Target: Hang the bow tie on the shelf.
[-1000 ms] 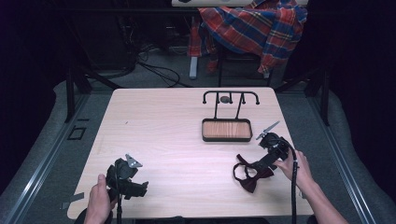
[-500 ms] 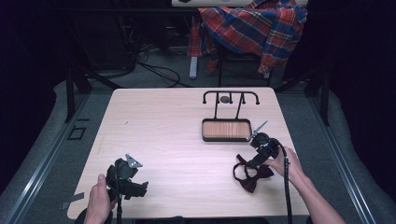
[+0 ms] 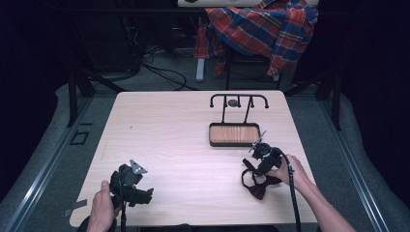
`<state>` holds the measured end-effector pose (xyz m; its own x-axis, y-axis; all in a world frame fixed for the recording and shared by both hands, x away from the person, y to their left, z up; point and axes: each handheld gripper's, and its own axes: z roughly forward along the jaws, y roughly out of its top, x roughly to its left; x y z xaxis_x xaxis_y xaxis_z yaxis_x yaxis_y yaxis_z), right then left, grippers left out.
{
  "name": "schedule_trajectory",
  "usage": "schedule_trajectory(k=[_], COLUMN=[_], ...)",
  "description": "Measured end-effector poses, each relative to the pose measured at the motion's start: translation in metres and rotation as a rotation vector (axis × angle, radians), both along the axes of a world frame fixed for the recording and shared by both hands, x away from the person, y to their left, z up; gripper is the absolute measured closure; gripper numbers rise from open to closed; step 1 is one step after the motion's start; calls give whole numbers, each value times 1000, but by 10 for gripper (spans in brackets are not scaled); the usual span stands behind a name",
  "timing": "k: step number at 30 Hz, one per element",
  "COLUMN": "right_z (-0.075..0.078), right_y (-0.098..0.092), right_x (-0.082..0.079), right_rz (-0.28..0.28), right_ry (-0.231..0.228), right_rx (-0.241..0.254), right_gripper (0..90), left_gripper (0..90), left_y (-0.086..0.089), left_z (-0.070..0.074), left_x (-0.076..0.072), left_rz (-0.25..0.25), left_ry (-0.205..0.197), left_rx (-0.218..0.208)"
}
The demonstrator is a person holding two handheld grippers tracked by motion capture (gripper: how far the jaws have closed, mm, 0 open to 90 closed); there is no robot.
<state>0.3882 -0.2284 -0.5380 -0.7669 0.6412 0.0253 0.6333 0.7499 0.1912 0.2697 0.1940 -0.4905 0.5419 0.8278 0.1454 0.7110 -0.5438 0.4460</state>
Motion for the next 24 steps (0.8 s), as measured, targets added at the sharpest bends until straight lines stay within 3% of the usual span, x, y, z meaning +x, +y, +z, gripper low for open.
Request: schedule_trajectory(k=[4, 6, 8, 12, 19, 24], right_z=[-2, -3, -3, -2, 13, 23], right_y=[2, 4, 4, 4, 0, -4], right_x=[-1, -2, -3, -4, -10, -12], right_rz=[13, 23, 24, 21, -8, -15], right_ry=[14, 12, 11, 9, -69, -95], right_rx=[-22, -41, -37, -52, -18, -13], right_gripper=[716, 824, 877, 887, 890, 891], left_gripper=[170, 170, 170, 170, 171, 171], left_y=[0, 0, 0, 0, 0, 0], left_z=[0, 0, 0, 0, 0, 0], left_x=[0, 0, 0, 0, 0, -1], left_rz=[0, 0, 0, 0, 1, 4], left_ry=[0, 0, 0, -1, -1, -2], left_rx=[0, 0, -1, 0, 0, -2])
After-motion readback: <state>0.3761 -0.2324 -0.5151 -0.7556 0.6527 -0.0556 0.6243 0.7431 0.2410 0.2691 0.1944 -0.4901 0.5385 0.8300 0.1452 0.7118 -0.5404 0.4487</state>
